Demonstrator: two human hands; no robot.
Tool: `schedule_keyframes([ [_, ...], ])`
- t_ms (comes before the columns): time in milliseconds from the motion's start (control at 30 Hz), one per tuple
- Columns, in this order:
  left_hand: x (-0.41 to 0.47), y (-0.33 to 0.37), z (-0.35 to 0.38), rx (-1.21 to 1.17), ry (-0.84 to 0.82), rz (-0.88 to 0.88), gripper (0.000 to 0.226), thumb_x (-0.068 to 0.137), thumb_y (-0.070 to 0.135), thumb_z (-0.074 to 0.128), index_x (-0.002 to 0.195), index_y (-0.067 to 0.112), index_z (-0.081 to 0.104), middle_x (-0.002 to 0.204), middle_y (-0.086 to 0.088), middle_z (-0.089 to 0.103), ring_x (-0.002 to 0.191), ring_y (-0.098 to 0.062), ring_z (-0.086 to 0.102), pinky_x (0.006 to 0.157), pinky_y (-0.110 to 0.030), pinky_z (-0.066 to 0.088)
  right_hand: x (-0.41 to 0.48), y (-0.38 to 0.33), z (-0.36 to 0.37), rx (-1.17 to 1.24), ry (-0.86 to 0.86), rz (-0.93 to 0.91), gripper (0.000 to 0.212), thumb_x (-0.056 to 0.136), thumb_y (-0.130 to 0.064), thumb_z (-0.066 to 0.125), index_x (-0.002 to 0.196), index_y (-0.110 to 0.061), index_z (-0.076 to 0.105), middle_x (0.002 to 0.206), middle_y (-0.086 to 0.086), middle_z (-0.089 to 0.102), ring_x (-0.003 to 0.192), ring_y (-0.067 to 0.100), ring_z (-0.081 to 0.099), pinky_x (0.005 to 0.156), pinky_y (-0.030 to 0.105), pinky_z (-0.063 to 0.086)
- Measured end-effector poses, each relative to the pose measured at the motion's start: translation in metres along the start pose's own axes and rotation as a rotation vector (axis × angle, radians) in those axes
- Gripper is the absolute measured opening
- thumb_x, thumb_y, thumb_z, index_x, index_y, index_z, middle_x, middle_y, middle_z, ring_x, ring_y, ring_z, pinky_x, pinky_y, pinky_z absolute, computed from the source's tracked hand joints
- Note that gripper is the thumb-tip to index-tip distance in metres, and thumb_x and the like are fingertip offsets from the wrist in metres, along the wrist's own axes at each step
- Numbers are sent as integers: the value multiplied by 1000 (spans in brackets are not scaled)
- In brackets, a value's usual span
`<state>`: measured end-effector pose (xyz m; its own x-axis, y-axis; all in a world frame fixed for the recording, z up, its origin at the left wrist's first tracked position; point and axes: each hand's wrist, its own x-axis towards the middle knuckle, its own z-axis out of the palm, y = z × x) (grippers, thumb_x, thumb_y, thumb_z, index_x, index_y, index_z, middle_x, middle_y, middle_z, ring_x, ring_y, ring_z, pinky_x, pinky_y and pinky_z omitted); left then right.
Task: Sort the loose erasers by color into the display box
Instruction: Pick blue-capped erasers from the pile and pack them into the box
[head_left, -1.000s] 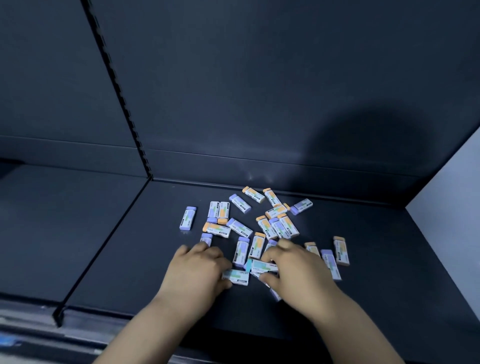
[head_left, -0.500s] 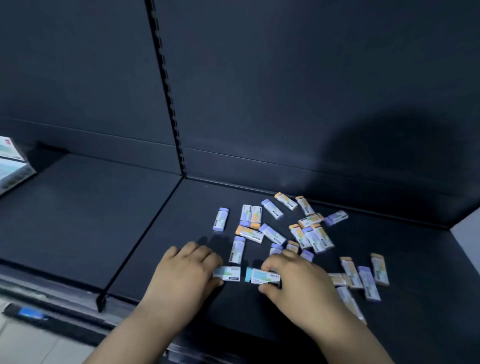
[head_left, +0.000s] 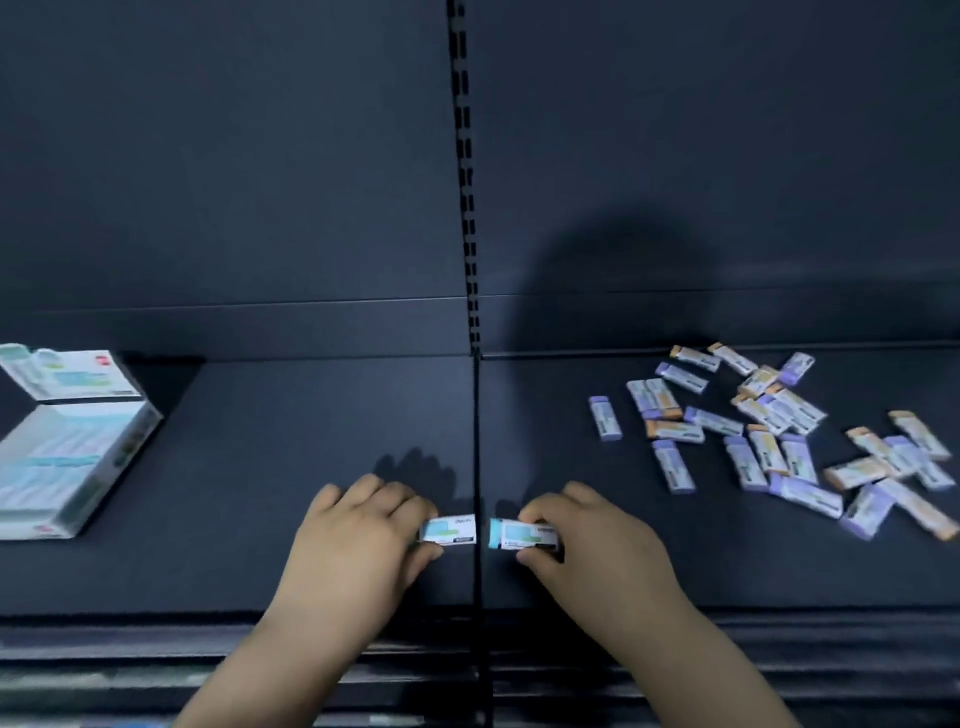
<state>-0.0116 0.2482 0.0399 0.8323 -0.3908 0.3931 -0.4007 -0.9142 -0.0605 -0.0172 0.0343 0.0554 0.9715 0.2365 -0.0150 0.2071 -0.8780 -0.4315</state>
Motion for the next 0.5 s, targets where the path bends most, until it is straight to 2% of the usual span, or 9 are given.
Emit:
schedule_keyframes([
  [67,-9,-15,-4,-14,11,3,30,55,38,87,75,28,68,74,13,65,70,-15,58,59,-27,36,-3,-16,6,6,11,5,23,88,-45,55,110,-40,52,104,-15,47,92,4,54,73,21,42],
  [167,-20,-30,-8,-23,27,23,17,64,41,73,76,30,68,76,15,64,72,-12,52,62,-27,31,-3,-33,14,2,11,-6,25,88,-45,55,113,-40,52,105,-15,47,92,5,54,73,20,42],
  [300,-33,-39,-6,-28,-26,-26,30,54,40,87,75,28,68,75,14,64,71,-14,53,61,-28,32,4,-46,18,6,-20,-43,25,89,-43,54,114,-40,51,106,-15,46,89,5,52,75,20,43],
  [400,-44,-47,-5,-30,-28,-82,21,61,43,73,75,28,67,75,14,64,74,-12,48,62,-28,30,11,-56,22,1,-47,-75,23,90,-42,53,113,-38,51,105,-13,46,87,6,52,74,22,43],
  [500,-48,-59,-6,-22,-40,-111,23,68,48,57,75,29,67,74,14,63,76,-12,44,62,-29,24,22,-68,27,-11,-62,-99,23,90,-42,52,113,-38,51,106,-13,47,90,6,53,75,22,43],
])
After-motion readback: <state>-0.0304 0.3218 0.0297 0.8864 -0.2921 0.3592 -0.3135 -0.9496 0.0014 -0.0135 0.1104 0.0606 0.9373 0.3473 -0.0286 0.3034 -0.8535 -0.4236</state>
